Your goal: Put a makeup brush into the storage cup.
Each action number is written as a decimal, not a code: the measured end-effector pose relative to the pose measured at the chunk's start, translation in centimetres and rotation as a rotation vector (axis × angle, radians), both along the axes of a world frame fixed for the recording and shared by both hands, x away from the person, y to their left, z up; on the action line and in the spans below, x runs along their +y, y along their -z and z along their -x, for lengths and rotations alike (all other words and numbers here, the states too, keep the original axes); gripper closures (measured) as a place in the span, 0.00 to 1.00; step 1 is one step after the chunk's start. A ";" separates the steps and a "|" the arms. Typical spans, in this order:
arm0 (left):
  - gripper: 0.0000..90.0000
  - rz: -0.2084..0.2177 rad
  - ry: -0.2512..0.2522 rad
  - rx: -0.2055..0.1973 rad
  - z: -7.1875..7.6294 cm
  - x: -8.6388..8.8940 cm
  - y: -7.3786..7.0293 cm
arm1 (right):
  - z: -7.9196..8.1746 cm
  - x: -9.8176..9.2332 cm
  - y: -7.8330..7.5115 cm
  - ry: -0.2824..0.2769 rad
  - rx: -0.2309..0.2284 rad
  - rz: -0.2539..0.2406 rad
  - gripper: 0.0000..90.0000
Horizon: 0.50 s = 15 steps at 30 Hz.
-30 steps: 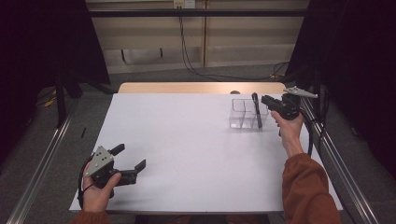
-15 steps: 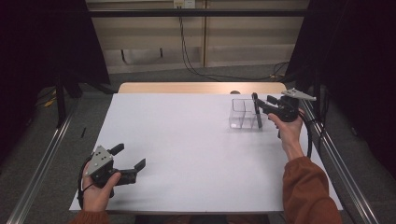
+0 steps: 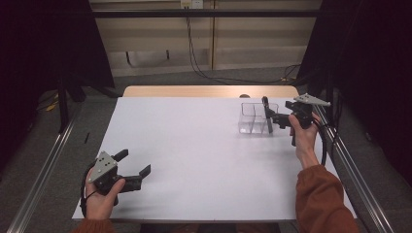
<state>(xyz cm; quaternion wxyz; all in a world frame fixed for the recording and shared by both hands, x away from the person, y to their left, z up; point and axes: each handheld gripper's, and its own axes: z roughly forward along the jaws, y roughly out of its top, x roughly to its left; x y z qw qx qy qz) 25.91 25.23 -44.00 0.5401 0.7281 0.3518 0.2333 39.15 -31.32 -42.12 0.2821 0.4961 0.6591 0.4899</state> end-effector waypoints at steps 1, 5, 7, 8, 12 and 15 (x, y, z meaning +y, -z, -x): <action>0.03 0.002 0.000 0.000 0.0 0.0 0.0 | 0.1 0.0 0.0 0.000 0.000 0.000 0.07; 0.03 0.001 0.005 -0.003 0.1 0.1 0.0 | 0.6 -0.1 -0.1 0.002 -0.005 -0.008 0.07; 0.03 -0.001 0.008 -0.007 0.1 0.1 0.0 | 1.0 0.1 -0.1 0.013 -0.014 0.013 0.06; 0.03 -0.001 0.010 -0.008 0.1 0.1 0.0 | 1.2 0.1 -0.2 0.004 -0.024 0.013 0.05; 0.03 0.009 0.010 -0.008 0.2 0.2 0.0 | 1.8 0.2 -0.3 -0.011 -0.023 0.007 0.01; 0.03 0.007 0.007 -0.009 0.2 0.3 -0.1 | 2.4 0.3 -0.4 0.003 -0.025 0.012 0.00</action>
